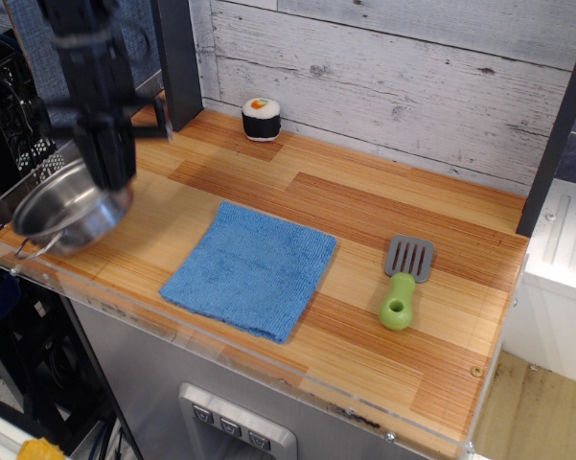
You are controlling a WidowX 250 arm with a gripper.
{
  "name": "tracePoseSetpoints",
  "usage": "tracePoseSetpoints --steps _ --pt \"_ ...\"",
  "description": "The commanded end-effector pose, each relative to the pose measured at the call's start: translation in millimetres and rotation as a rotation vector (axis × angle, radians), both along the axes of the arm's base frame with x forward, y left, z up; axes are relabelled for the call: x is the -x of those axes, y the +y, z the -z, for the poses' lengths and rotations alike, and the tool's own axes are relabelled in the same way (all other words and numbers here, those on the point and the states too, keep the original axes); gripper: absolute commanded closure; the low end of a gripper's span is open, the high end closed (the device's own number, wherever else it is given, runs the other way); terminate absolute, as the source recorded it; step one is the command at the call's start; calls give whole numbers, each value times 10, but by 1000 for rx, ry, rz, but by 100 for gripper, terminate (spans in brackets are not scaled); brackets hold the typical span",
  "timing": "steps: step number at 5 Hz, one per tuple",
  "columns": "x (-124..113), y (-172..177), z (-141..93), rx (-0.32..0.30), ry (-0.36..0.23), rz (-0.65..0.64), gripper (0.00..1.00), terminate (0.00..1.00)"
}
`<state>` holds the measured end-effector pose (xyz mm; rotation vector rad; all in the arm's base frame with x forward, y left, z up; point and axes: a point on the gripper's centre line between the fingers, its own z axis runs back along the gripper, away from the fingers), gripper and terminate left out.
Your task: Move the pot to bottom left of table
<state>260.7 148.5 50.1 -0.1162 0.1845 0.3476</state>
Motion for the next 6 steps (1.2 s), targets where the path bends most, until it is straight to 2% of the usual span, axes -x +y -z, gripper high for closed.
tracePoseSetpoints --steps 1,3,4,5,6 --pt "54 -391 364 119 94 47 100 0" --pt "-7 -373 298 90 46 51 100 0" --pt "2 -332 223 101 27 48 0 0" --pt "26 -299 47 65 -14 29 0 0" --pt "23 -301 -313 -33 -98 32 0 0"
